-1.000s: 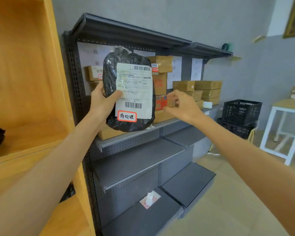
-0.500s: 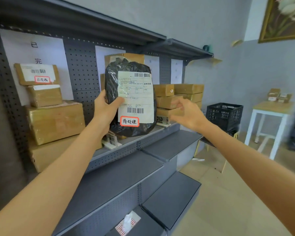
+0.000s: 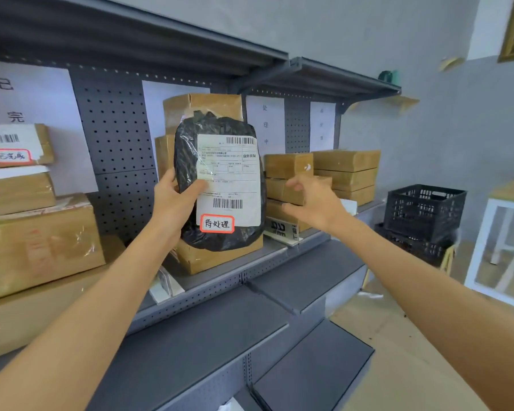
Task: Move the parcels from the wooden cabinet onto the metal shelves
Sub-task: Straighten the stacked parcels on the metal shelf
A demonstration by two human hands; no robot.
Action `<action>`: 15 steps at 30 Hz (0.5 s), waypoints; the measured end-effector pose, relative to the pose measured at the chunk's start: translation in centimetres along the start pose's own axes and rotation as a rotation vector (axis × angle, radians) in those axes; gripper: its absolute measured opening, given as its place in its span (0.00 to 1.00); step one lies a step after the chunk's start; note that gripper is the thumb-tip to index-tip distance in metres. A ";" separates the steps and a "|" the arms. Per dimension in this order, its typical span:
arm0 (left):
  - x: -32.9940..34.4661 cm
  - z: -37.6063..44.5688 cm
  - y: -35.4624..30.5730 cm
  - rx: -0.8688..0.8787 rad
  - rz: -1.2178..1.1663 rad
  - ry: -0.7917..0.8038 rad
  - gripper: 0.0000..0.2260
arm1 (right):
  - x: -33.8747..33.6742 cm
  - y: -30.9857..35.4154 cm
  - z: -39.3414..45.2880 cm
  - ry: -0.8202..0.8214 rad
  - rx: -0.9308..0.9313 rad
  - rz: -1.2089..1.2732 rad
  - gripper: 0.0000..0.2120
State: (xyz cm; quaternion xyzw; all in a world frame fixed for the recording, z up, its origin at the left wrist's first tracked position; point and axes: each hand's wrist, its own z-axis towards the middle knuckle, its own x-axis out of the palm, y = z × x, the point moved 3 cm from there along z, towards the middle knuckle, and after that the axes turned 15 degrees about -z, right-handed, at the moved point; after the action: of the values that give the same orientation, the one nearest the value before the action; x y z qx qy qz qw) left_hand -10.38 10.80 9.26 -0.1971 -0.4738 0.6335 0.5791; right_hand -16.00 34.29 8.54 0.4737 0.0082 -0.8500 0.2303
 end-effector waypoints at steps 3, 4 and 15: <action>0.8 0.1 0.8 0.013 0.032 -0.071 0.11 | 0.9 -1.4 1.5 0.014 -0.057 0.015 0.22; 1.2 0.1 1.1 0.020 0.042 -0.093 0.11 | 1.1 -2.0 1.9 0.018 -0.078 0.022 0.22; 11.2 -0.7 4.4 0.030 0.080 -0.263 0.13 | 0.2 -12.0 5.2 0.049 -0.243 0.034 0.21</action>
State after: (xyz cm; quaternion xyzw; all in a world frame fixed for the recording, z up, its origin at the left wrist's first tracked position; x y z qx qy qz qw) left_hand -15.08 21.89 8.60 -0.1224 -0.5277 0.6836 0.4892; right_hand -25.02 43.71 8.76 0.4629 0.1086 -0.8269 0.3001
